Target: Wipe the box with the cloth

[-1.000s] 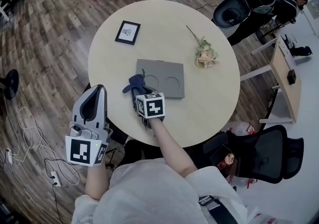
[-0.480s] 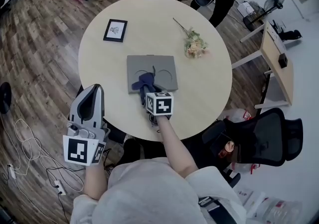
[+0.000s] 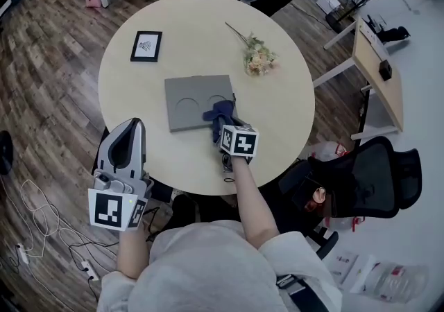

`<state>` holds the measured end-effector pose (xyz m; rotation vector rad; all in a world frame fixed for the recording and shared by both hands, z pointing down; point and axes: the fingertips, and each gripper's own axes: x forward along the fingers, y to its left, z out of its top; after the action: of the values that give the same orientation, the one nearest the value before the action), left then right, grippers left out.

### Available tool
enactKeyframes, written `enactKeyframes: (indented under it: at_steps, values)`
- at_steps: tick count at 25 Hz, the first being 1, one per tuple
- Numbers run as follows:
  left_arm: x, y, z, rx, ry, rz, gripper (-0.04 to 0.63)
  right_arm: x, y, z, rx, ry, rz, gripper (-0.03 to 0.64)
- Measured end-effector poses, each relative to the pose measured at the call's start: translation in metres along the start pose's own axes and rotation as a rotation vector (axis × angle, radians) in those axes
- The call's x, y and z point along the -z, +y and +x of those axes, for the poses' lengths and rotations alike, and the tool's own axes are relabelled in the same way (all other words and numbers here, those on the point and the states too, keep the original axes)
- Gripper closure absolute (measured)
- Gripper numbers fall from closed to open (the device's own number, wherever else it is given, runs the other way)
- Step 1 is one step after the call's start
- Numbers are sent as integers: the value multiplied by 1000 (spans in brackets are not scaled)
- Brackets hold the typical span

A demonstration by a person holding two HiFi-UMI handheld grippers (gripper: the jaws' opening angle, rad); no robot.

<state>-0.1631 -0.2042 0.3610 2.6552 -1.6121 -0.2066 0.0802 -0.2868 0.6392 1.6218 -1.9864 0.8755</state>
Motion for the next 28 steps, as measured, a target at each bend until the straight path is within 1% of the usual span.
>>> enactKeyframes:
  at_steps: [9, 13, 16, 18, 20, 25, 28]
  values:
    - [2, -11, 4, 31, 2, 2, 588, 2, -50, -15, 88, -11, 67, 520]
    - [0, -13, 3, 27, 3, 1, 588, 3, -48, -16, 83, -5, 69, 518]
    - [-7, -15, 1, 17, -6, 22, 589, 0, -42, -20, 37, -33, 81, 516]
    - [-12, -18, 0, 4, -19, 41, 588, -7, -36, -24, -2, -72, 54, 515]
    - [-17, -23, -4, -11, -26, 57, 588, -13, -28, -34, -38, -111, 2, 514]
    - [-30, -37, -17, -49, -39, 81, 588, -33, -2, -79, -105, -230, -115, 514]
    - [-38, -53, -25, -66, -57, 87, 588, -48, 5, -111, -136, -306, -170, 514]
